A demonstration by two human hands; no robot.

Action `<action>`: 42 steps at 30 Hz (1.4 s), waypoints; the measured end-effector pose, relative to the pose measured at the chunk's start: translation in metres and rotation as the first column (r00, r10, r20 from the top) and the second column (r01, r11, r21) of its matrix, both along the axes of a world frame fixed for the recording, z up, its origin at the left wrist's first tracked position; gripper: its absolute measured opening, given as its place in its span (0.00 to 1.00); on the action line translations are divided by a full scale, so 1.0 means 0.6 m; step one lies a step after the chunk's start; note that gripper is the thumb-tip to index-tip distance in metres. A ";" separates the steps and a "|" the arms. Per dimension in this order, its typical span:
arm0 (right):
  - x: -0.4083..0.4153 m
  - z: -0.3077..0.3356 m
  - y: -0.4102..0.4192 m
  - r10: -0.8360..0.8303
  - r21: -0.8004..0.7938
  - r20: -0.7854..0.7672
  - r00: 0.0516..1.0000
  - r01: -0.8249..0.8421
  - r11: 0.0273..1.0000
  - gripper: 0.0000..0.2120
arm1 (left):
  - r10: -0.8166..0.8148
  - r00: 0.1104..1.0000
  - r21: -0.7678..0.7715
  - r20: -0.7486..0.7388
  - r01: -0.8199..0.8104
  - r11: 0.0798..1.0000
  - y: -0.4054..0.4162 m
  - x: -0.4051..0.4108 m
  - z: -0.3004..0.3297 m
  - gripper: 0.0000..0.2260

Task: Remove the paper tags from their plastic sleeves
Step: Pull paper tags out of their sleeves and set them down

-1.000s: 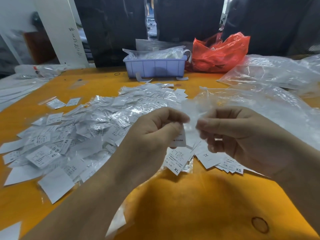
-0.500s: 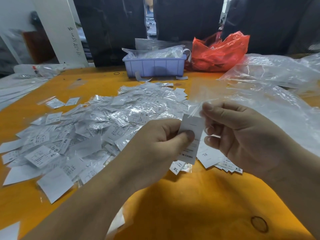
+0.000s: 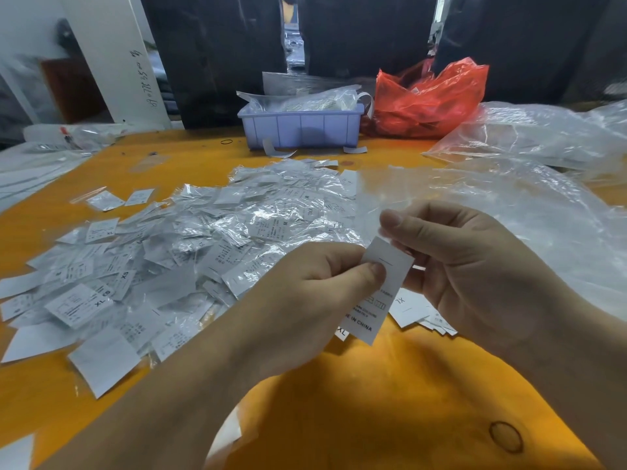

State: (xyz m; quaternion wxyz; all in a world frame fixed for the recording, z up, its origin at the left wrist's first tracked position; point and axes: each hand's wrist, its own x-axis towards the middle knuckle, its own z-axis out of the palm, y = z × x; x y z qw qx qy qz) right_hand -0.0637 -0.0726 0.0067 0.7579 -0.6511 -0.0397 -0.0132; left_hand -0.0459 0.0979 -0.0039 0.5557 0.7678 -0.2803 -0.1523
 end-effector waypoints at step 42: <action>0.002 0.001 -0.006 0.039 -0.122 -0.013 0.999 -0.041 0.992 0.11 | 0.112 0.991 -0.157 -0.072 -0.122 0.980 0.007 0.009 0.007 0.10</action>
